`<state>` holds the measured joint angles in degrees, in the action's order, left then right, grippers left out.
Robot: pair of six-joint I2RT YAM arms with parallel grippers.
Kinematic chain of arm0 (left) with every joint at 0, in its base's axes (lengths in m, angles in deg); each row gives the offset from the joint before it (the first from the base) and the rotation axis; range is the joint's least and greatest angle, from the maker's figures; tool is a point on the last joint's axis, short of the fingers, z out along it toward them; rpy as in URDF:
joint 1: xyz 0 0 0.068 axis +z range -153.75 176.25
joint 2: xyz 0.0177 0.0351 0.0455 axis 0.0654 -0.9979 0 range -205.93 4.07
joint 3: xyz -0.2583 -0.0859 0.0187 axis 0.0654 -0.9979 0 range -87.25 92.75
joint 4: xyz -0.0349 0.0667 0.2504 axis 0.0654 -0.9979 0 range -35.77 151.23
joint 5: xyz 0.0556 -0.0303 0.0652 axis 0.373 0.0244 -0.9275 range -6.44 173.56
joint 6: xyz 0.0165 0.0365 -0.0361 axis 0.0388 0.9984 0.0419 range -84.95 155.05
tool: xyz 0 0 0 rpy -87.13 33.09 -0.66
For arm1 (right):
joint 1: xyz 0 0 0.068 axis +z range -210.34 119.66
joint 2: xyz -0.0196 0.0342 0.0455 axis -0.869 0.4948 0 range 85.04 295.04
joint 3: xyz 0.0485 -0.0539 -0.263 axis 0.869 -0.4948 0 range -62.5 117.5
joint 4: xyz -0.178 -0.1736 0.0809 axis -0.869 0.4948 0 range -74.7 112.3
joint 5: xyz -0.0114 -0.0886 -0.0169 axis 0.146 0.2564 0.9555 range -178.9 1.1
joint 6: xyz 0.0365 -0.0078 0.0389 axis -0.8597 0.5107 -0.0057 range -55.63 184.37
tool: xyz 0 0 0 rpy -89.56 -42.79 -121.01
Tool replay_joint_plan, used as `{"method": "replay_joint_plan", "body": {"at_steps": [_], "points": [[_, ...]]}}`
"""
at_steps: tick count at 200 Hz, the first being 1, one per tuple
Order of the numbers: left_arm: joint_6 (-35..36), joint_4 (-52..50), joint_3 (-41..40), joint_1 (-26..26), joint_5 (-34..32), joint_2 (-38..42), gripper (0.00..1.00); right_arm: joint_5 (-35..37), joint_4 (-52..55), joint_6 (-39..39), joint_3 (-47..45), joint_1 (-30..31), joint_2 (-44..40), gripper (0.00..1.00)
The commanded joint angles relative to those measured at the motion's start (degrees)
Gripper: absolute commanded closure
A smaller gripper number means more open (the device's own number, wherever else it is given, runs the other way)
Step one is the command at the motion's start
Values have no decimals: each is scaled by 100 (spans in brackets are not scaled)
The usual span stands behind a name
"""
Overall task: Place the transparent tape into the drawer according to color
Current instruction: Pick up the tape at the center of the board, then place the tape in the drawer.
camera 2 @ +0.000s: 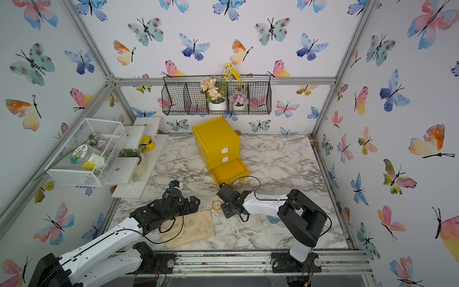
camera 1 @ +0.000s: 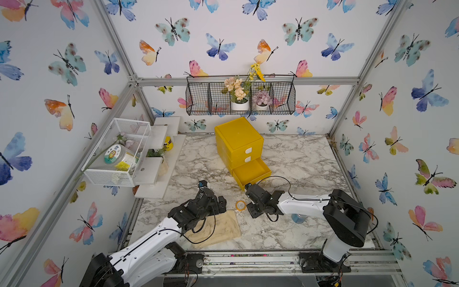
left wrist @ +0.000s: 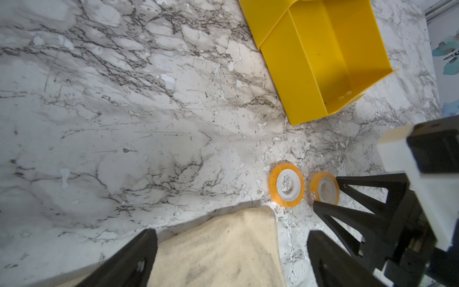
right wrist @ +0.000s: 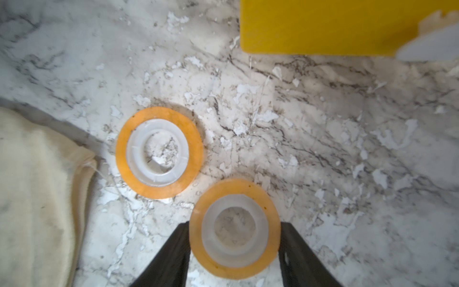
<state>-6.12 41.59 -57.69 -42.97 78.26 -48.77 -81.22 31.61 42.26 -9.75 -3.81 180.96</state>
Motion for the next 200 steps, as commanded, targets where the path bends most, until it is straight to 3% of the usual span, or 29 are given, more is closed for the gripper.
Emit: {"method": "replay_joint_plan", "body": {"at_steps": [1, 64, 123, 200], "points": [[30, -95, -96, -11, -193, 98, 1, -213, 94, -116, 32, -78, -375, 45], [45, -8, -210, -15, -114, 136, 1, -282, 45, 45, 849, -601, -951, 45], [130, -8, -227, -15, 7, 48, 1, -251, -615, 58, 1582, -1645, 132, 45], [276, 124, -198, -15, 169, -188, 1, 111, -844, 22, 2008, -1790, 1079, 44]]}}
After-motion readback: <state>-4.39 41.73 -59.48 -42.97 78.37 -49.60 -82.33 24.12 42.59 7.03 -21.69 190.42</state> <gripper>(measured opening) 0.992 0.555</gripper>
